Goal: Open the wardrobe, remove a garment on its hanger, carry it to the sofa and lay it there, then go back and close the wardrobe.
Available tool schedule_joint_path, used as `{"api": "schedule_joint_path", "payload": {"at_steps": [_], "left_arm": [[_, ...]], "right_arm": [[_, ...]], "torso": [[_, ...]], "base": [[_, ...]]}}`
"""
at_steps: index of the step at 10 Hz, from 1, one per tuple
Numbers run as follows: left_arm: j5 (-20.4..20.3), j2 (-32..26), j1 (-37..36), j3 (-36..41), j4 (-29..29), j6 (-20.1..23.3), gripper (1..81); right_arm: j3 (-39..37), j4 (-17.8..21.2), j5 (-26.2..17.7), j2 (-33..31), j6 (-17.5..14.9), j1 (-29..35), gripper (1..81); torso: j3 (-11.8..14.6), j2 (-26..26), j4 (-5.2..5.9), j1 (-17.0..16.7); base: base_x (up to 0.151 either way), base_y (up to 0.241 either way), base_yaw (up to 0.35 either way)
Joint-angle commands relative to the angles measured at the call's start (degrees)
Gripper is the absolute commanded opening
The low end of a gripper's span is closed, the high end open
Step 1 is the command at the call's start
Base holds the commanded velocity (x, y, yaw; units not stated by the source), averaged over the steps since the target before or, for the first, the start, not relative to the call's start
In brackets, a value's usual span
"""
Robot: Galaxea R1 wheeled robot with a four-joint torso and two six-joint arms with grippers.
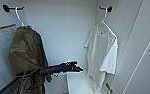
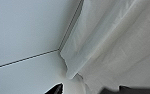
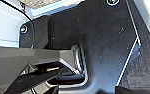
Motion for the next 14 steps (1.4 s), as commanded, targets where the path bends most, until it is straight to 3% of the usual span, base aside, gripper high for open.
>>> {"api": "schedule_joint_path", "payload": {"at_steps": [1,4,7,9,11,13,14], "left_arm": [[2.24,3.88,-13.72,-4.35,-0.34,-1.06,81.1],[2.16,4.59,-19.34,-5.15,-6.04,-1.41,81.1],[1.28,4.67,-26.12,-4.97,-20.79,-2.02,81.1],[0.57,5.11,-30.68,-4.97,-26.87,-3.51,81.1],[-0.91,5.29,-34.73,-5.59,-30.05,-11.05,81.1],[-5.04,5.91,-37.89,-5.68,-30.14,-18.44,81.1],[-6.37,6.6,-39.39,-6.63,-30.14,-20.21,81.1]], "right_arm": [[-0.04,-0.09,-2.66,0.34,0.19,1.97,81.1],[-0.04,-0.09,-2.57,0.34,0.28,2.06,81.1],[-0.04,-0.09,-2.66,0.34,0.28,2.14,81.1],[-0.04,0.43,-2.66,0.43,0.46,1.97,81.1],[0.23,2.19,-2.66,0.51,0.37,1.7,81.1],[-0.04,2.46,-2.75,1.13,0.37,1.53,81.1],[-0.04,2.89,-2.75,1.31,0.37,1.53,81.1]], "torso": [[0.0,0.0,0.0,0.0],[-0.02,0.02,0.0,0.02],[-0.04,0.02,0.0,0.04],[-0.04,0.05,0.0,0.06],[-0.04,0.05,0.0,0.06],[-0.04,0.05,0.0,0.06],[-0.04,0.05,0.0,0.06]], "base": [[0.0,0.0,0.0],[0.0,0.0,0.0],[0.0,0.0,0.0],[0.0,0.0,0.0],[0.0,0.0,0.0],[0.0,0.0,0.0],[0.0,0.0,0.0]]}}
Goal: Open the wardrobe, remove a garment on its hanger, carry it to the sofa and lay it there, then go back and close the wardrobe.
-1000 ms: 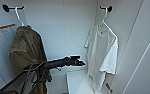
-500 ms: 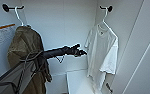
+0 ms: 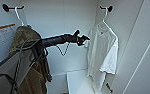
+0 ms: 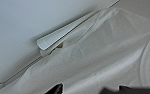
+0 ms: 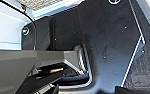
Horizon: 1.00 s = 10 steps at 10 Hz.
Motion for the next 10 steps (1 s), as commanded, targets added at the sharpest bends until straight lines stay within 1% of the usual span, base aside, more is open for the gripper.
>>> {"api": "schedule_joint_path", "payload": {"at_steps": [1,3,5,6,8,10], "left_arm": [[-4.42,1.98,-14.71,-3.13,-1.74,-4.14,81.1],[-5.57,3.57,-16.38,-4.63,-2.09,-5.28,81.1],[-5.57,4.01,-18.75,-4.72,-2.71,-5.82,81.1],[-5.65,4.01,-19.89,-3.15,-2.71,-5.9,81.1],[-7.85,3.57,-21.48,1.16,-2.7,-5.82,81.1],[-8.64,3.74,-22.53,3.01,-2.71,-6.78,81.1]], "right_arm": [[0.02,1.46,-2.63,0.53,0.15,1.47,81.1],[-0.07,1.81,-2.63,0.44,0.15,1.47,81.1],[-0.07,2.51,-2.72,0.45,0.15,1.47,81.1],[0.11,2.51,-2.72,0.53,0.15,1.47,81.1],[0.11,2.6,-2.72,0.53,0.24,1.37,81.1],[0.11,2.69,-2.72,0.53,0.24,1.38,81.1]], "torso": [[0.0,0.0,0.0,0.0],[0.0,0.0,0.0,0.02],[0.0,0.0,0.0,0.02],[0.0,0.02,0.0,0.02],[0.0,0.02,0.0,0.02],[0.0,0.02,0.0,0.02]], "base": [[0.0,0.0,0.0],[0.0,0.0,0.0],[0.0,0.0,0.0],[0.0,0.0,0.0],[0.0,0.0,0.0],[0.0,0.0,0.0]]}}
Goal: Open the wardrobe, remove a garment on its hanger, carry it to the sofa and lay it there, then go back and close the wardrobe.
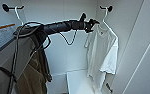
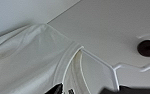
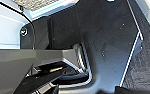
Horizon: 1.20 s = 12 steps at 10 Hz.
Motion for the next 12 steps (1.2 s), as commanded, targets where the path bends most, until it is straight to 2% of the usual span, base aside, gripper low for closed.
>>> {"api": "schedule_joint_path", "payload": {"at_steps": [1,2,3,4,5,6,7,8,10,12], "left_arm": [[-2.28,0.34,-12.55,1.01,-0.52,-0.7,81.1],[-2.28,0.69,-12.55,1.01,-0.44,-0.7,81.1],[-2.28,0.78,-12.64,0.83,-0.44,-0.7,81.1],[-2.37,0.78,-12.63,0.66,-0.44,-0.7,81.1],[-2.28,1.04,-12.64,0.4,-0.44,-0.7,81.1],[-2.28,1.75,-12.55,-0.83,-0.18,-0.7,81.1],[-2.28,2.97,-12.46,-2.94,0.18,-0.61,81.1],[-2.37,4.2,-12.28,-4.87,0.53,-0.27,81.1],[-5.8,6.23,-11.59,-6.99,3.07,0.0,81.1],[-6.5,7.9,-11.49,-7.7,4.31,0.0,81.1]], "right_arm": [[0.44,0.79,-2.72,0.48,0.21,1.54,81.1],[0.8,0.7,-2.72,0.57,0.13,1.54,81.1],[0.88,0.7,-2.72,0.57,0.04,1.54,81.1],[0.88,0.61,-2.72,0.57,0.04,1.37,81.1],[0.8,0.61,-2.72,0.57,0.04,1.37,81.1],[0.8,0.69,-2.72,0.57,0.04,1.28,81.1],[0.71,0.7,-2.72,0.57,0.04,1.1,81.1],[0.62,0.61,-2.72,0.57,0.13,0.75,81.1],[0.53,0.7,-2.72,0.48,0.13,0.32,81.1],[0.88,0.79,-2.72,0.57,0.13,0.22,81.1]], "torso": [[0.0,0.0,-1.74,0.0],[0.0,0.0,-5.63,0.0],[0.0,0.0,-5.2,-0.02],[0.0,0.0,-2.23,-0.02],[0.0,0.0,-3.89,0.0],[0.0,0.0,-5.09,0.0],[0.0,0.0,-5.55,0.0],[0.0,0.0,-5.55,-0.02],[0.0,0.0,-5.55,0.0],[0.0,0.0,-5.55,0.0]], "base": [[0.0,0.0,0.0],[0.0,0.0,0.0],[0.0,0.0,0.0],[0.0,0.0,0.0],[0.0,0.0,0.0],[0.0,0.0,0.0],[0.0,0.0,0.0],[0.0,0.0,0.0],[0.0,0.0,0.0],[0.0,0.0,0.0]]}}
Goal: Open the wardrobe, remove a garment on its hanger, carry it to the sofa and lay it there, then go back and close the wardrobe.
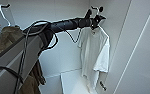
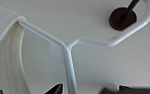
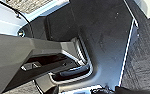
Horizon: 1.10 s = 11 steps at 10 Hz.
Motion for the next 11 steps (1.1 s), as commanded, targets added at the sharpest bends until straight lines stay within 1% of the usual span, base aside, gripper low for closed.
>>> {"api": "schedule_joint_path", "payload": {"at_steps": [1,2,3,6,7,11], "left_arm": [[-2.28,1.16,-10.38,-0.92,1.97,0.31,81.1],[-2.63,1.86,-10.38,-1.62,3.81,0.31,81.1],[-4.12,2.56,-10.3,-2.67,5.75,0.31,81.1],[-4.66,3.27,-9.16,-3.38,8.13,0.31,81.1],[-4.66,2.75,-8.98,-3.3,8.22,0.31,1.0],[-6.59,-1.03,-10.2,-0.92,8.13,-0.22,1.0]], "right_arm": [[0.51,0.52,-2.77,0.64,-0.01,1.46,81.1],[0.51,0.52,-2.77,0.72,-0.01,1.46,81.1],[0.51,0.52,-2.69,0.72,-0.01,1.28,81.1],[0.51,0.52,-2.68,0.72,0.08,0.92,81.1],[0.51,0.52,-2.68,0.72,0.08,1.02,81.1],[0.33,0.52,-2.68,0.64,0.08,1.19,81.1]], "torso": [[0.0,0.0,0.0,0.0],[0.0,0.0,0.0,-0.02],[0.0,0.0,0.0,0.0],[0.0,0.0,0.0,0.0],[0.0,0.0,0.0,0.0],[0.0,0.0,0.0,0.02]], "base": [[0.0,0.0,0.0],[0.0,0.0,0.0],[0.0,0.0,0.0],[0.0,0.0,0.0],[0.0,0.0,0.0],[0.0,0.0,0.0]]}}
